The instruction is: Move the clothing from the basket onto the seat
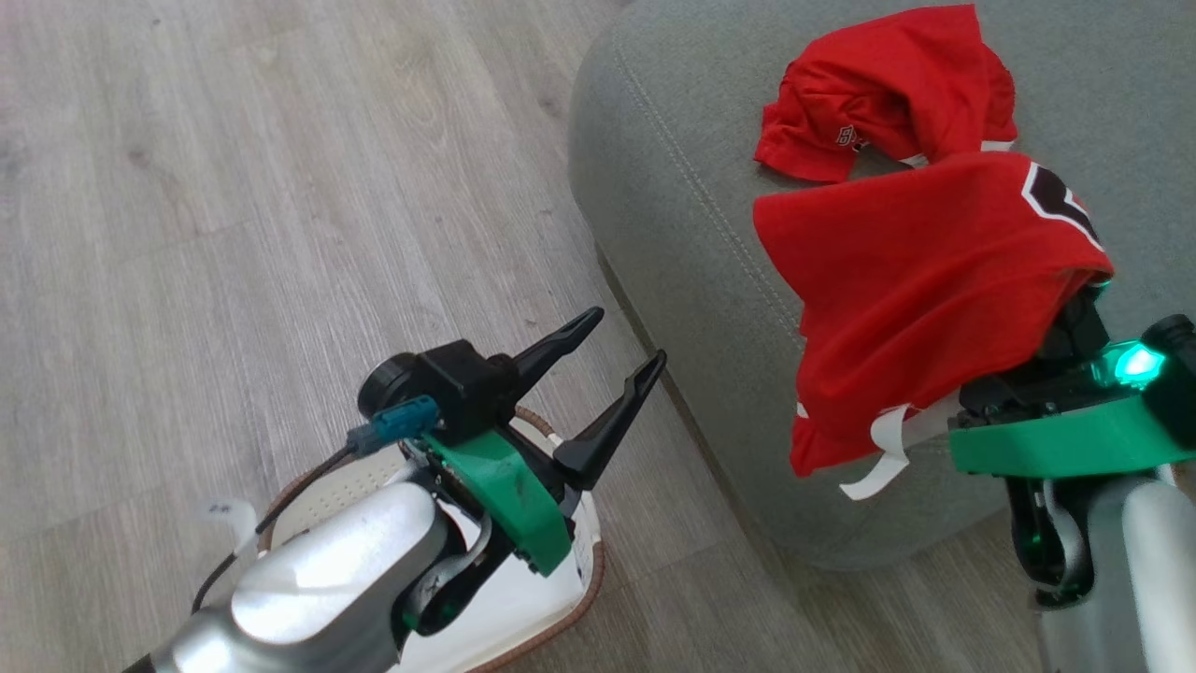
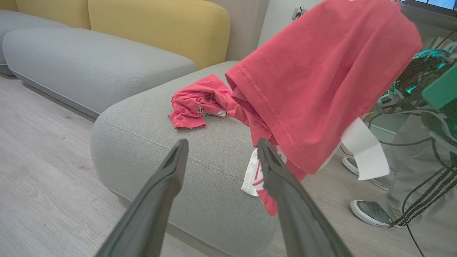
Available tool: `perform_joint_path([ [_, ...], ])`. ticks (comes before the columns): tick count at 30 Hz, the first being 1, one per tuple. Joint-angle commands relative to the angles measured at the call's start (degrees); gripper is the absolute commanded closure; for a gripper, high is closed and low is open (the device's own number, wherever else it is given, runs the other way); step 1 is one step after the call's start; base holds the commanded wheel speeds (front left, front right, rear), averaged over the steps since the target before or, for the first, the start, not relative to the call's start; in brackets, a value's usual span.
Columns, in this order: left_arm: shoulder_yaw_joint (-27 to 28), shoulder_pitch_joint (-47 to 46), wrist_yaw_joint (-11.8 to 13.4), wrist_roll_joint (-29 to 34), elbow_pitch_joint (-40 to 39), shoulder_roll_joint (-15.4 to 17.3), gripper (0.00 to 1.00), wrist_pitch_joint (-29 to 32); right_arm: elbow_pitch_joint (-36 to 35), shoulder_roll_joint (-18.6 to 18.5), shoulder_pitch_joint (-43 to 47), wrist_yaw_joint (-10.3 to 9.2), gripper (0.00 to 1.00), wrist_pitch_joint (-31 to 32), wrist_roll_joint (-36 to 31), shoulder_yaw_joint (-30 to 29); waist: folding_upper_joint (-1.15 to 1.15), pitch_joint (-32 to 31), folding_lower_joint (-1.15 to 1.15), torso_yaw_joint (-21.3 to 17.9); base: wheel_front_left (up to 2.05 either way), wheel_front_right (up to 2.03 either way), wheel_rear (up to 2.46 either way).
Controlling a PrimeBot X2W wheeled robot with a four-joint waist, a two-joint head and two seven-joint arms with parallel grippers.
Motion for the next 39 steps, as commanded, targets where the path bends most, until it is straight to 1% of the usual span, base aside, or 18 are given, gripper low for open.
perform_joint_path([
  [1,2.1,-2.0,0.4,0.6,-1.8,1.3,0.0,-0.7,-3.0,0.1,-1.5,-0.01,1.0,0.4,0.0,1.3,0.0,0.2,0.0,-0.2,0.0,0.0,0.0],
  [7,2.0,-2.7,0.6,1.4,-2.2,1.7,0.0,-0.9,-4.2,-1.0,-4.4,-0.01,1.0,1.4,0.7,0.8,0.0,1.3,0.0,-0.3,0.0,0.0,0.0],
  [12,2.1,-3.5,0.6,1.8,-2.9,1.9,0.0,-0.8,-3.3,-2.6,-9.1,-0.01,1.0,2.6,1.9,0.5,0.0,2.8,0.0,0.4,0.0,0.0,0.0],
  [16,2.1,-4.2,0.6,2.4,-3.7,2.3,0.0,-0.8,-1.6,-5.1,-14.5,-0.01,1.0,3.8,2.8,-0.6,0.0,4.6,0.0,1.2,0.0,0.0,0.0],
  [21,2.6,-5.6,0.6,3.5,-5.5,3.5,0.0,-0.8,0.7,-9.7,-22.1,-0.01,1.0,6.3,3.1,-2.2,0.0,8.0,0.0,2.6,0.0,0.0,0.0],
  [24,2.7,-6.6,0.6,4.2,-6.8,4.5,0.0,-0.5,3.1,-12.2,-26.5,-0.01,1.0,7.4,3.4,-3.4,0.0,10.7,0.0,3.4,0.0,0.0,0.0],
  [27,2.9,-8.1,0.5,5.0,-8.2,5.3,0.0,0.2,6.1,-14.7,-30.8,-0.01,1.0,8.1,3.5,-5.9,0.0,13.6,0.0,4.5,0.0,0.0,0.0],
  [34,3.0,-11.2,-0.4,6.1,-10.8,6.5,0.0,1.7,15.1,-21.0,-40.5,-0.01,1.0,8.9,3.7,-11.5,0.0,20.7,0.0,7.2,0.0,0.0,0.0],
  [37,3.2,-12.3,-0.7,6.4,-11.5,7.0,0.0,2.1,19.4,-23.0,-44.1,-0.01,1.0,8.8,2.7,-13.4,0.0,23.3,0.0,8.3,0.0,0.0,0.0],
  [39,3.4,-13.0,-0.9,6.5,-11.9,7.4,0.0,2.4,22.5,-24.3,-46.0,-0.01,1.0,9.2,0.7,-13.8,0.0,25.1,0.0,9.1,0.0,0.0,0.0],
])
